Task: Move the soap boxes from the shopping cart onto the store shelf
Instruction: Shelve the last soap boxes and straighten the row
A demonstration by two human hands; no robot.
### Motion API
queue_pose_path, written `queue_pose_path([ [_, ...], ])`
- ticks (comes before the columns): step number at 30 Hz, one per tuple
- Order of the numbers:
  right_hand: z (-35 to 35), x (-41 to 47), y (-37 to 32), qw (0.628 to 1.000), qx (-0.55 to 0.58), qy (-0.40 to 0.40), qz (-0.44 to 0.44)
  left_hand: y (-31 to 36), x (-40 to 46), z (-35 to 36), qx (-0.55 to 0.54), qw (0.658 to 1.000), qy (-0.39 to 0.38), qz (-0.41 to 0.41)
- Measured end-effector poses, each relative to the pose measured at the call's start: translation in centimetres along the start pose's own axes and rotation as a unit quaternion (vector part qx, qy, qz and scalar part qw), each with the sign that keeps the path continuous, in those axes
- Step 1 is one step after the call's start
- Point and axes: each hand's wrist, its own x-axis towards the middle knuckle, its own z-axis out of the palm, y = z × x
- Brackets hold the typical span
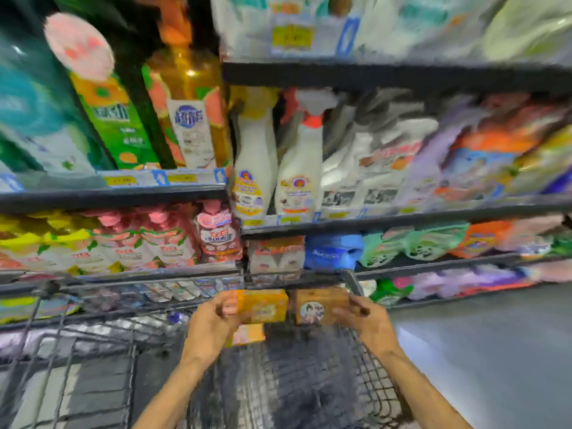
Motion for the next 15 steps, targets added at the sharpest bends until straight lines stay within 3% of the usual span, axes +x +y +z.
queue_pose_path([
  [8,-20.2,-10.4,-8.6,0.983,0.028,0.175,-0.057,20.1,-3.5,10.1,0.027,0.984,-0.117,0.134],
  [15,-38.2,-19.6,-11.3,0.941,0.061,0.321,-0.089,34.5,-7.4,26.4,-0.006,0.941,-0.260,0.217],
])
